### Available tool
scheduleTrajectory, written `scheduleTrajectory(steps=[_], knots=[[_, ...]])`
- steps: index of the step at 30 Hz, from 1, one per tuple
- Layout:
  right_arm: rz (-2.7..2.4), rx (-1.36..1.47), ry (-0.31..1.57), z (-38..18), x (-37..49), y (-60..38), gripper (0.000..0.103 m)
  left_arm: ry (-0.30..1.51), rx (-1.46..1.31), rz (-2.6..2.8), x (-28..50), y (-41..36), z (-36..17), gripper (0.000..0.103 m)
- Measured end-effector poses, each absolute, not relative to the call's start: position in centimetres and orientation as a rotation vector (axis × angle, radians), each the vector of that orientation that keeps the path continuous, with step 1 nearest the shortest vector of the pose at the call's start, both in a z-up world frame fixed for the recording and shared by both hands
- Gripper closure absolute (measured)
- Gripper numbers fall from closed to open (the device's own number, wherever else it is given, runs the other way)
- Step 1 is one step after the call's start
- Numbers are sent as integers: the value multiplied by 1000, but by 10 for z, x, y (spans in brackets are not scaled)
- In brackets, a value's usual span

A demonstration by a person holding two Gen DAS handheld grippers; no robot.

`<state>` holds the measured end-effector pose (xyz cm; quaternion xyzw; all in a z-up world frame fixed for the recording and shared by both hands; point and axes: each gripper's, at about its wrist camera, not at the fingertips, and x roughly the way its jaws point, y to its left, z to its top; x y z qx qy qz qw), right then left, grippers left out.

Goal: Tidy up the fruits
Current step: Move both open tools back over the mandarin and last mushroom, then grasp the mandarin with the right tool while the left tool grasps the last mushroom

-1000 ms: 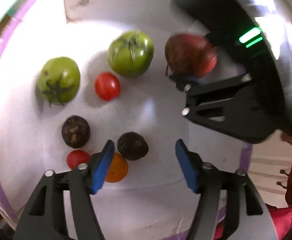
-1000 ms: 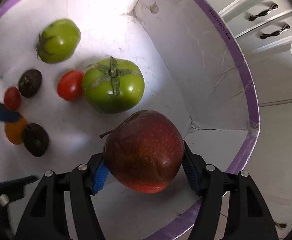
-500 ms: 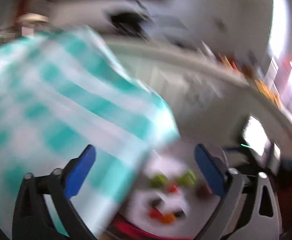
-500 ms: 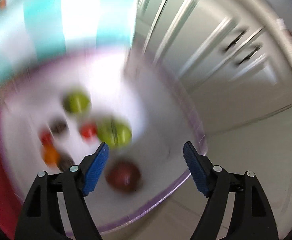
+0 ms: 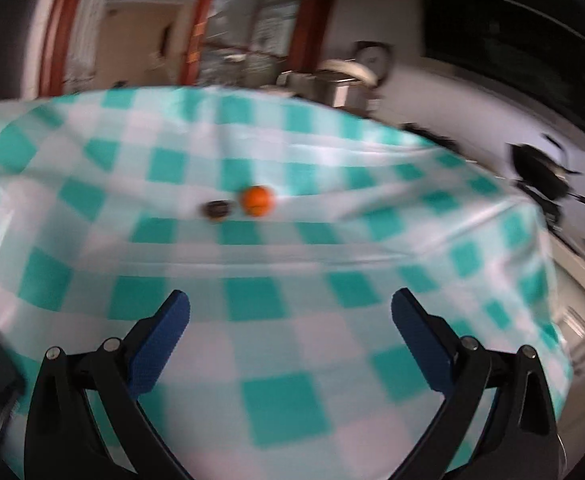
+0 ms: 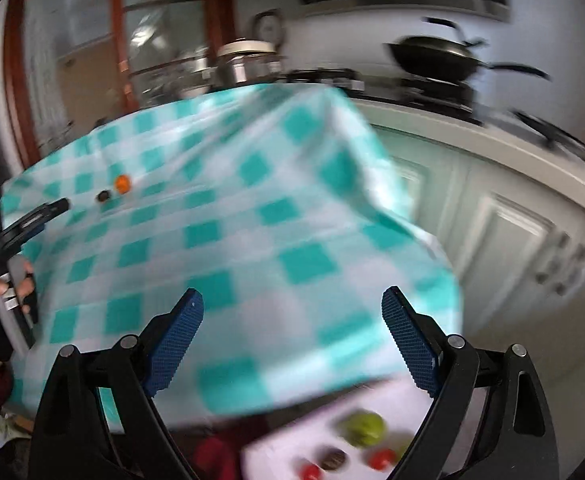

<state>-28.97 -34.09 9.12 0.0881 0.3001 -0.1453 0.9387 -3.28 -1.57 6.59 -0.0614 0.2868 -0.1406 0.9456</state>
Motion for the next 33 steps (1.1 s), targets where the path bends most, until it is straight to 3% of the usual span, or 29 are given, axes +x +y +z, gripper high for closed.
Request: scheduleTrajectory(steps=[10,21,25,33], knots=[[-60,228,730,42,-105,-240,15,643,-295,-74,54,31,45,2],[2,346,672,35,42,-197,15,614,-498,49,101,80,30,2],[34,384,688,33,94,-184,25,579,-570,141,96,102,27,2],[69,327,718,26,162,-144,34,544,-620,240,86,114,24,2]])
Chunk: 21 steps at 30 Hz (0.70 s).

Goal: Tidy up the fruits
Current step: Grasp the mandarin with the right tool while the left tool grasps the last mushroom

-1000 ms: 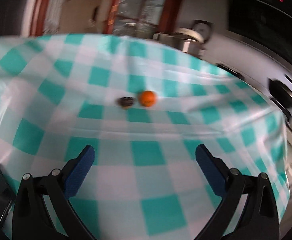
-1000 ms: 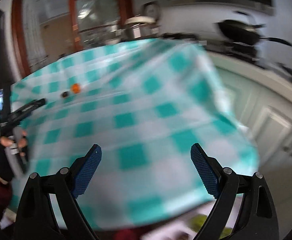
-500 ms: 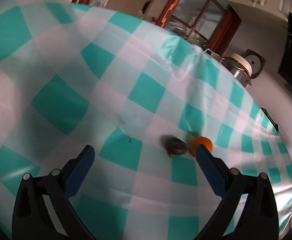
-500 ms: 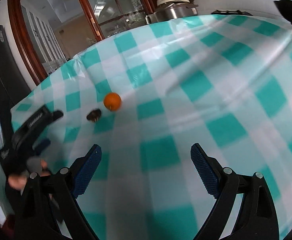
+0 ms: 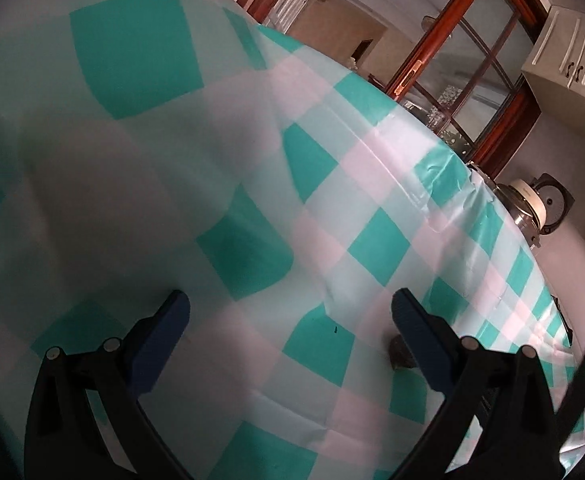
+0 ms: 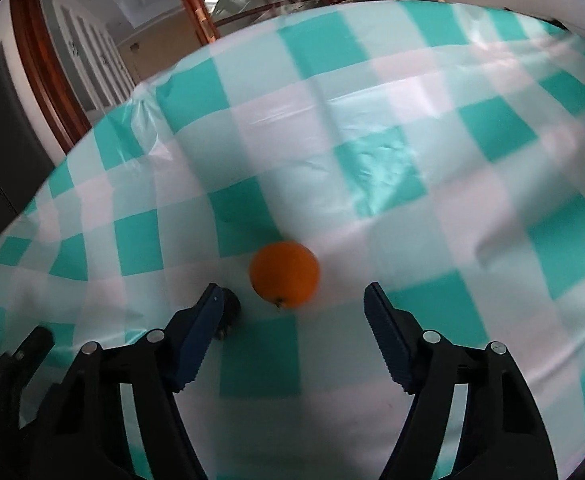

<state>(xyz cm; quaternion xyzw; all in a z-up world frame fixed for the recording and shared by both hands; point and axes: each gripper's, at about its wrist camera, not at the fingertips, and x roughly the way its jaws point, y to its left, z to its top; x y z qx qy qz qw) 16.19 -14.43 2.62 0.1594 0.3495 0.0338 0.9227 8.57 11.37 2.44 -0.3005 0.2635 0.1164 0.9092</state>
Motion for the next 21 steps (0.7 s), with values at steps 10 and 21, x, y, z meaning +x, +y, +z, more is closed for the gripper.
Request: scheduleTrajectory(steps=[10,21], knots=[[30,280,841,10,208,-130,46,580,-597,212,91,105,20,2],[-48,448,695,19,181,-186,59,652,-448,46,109,68,20,2]])
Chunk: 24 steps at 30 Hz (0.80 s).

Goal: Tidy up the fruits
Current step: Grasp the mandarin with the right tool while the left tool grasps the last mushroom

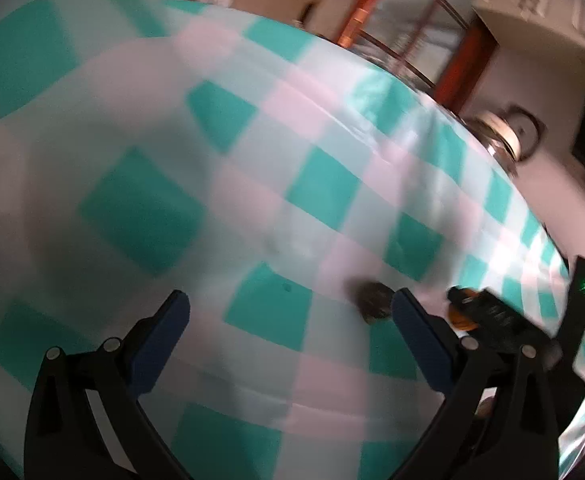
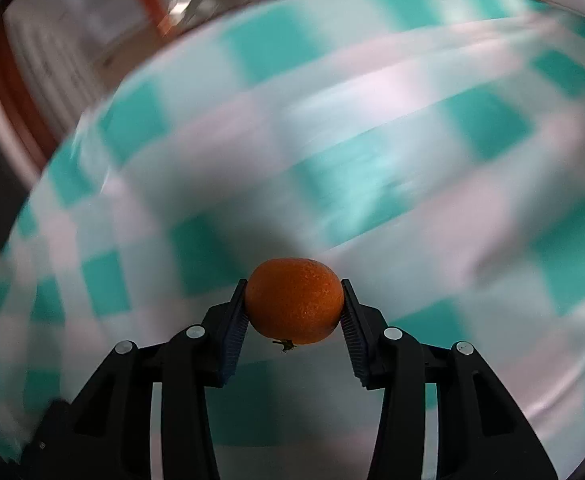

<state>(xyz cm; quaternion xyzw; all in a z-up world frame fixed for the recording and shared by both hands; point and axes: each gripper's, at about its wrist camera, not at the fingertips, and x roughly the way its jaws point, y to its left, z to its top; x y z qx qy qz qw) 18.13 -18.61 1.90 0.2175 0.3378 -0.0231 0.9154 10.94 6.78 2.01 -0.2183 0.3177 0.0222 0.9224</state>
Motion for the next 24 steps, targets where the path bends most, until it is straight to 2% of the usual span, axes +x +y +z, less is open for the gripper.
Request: scheduleTrajectory(steps=[7,12,14,19,22,24], knots=[[-146,616,618,13,126,-239,59,721,-266,-99,143,22,21,2],[-149,576,590,15,125,-231,59,805,-171,-116,175,-1,13,3],[-154,549,591,16,129,-225,59,822,-132,-106,182,-8,11,11],[-141,552,595,17,125,-229,59,856,-81,-85,198,-17,4,23],[-139,555,599,17,127,-228,59,887,-66,-86,205,-20,-1,37],[-138,554,600,17,127,-227,59,898,-54,-91,207,-22,-3,40]])
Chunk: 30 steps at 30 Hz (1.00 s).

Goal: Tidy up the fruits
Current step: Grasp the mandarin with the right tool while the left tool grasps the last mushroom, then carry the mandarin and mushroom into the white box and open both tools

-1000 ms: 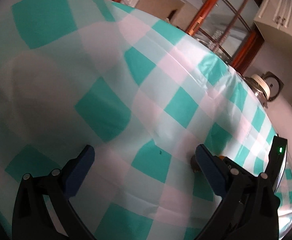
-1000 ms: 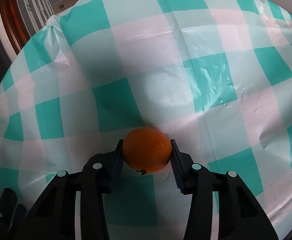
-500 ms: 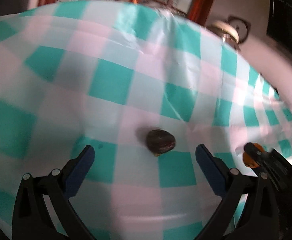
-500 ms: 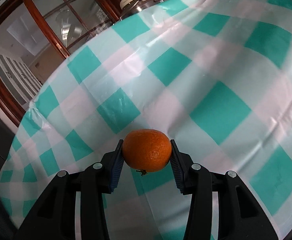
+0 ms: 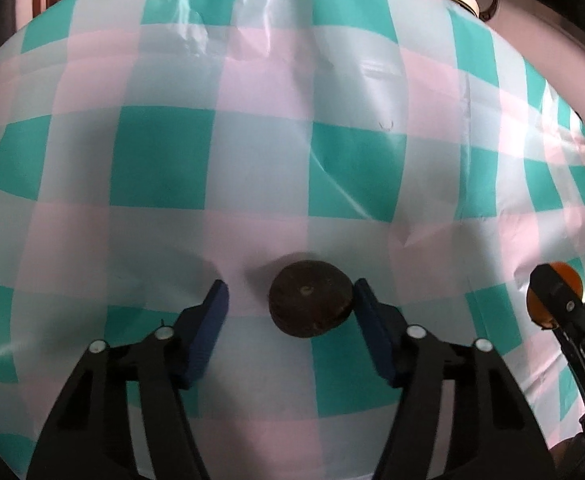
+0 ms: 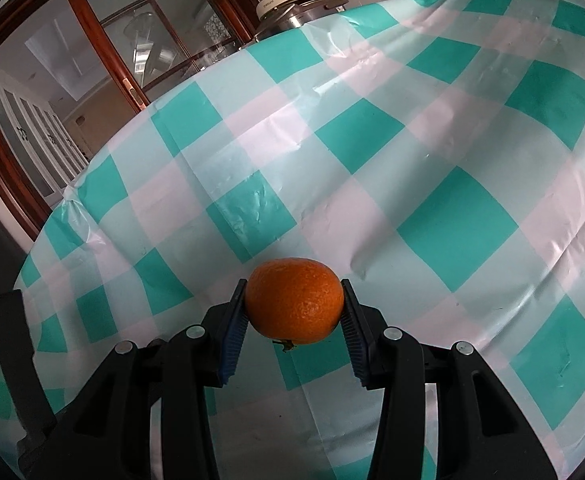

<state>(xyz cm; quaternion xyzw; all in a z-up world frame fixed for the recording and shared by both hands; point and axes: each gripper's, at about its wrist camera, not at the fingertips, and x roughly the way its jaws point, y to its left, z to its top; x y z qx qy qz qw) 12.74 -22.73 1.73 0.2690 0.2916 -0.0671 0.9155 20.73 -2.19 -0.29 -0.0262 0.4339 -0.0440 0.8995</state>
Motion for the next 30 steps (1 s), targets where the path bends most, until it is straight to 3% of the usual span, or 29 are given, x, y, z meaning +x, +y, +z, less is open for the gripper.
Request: scheduleTrajectory(steps=[3,6,9,30], knots=[[-135,546,600,18,127,-226,59,900,-34,-92,209,-26,-5,40],[-125,542,603,18,127,-223,59,898,-21,-95,210,-29,-5,47],[-121,543,604,18,127,-223,59,891,-41,-102,211,-31,-6,63],[-91,637,574,11,126,-236,59,745,-200,-34,125,19,19,63]])
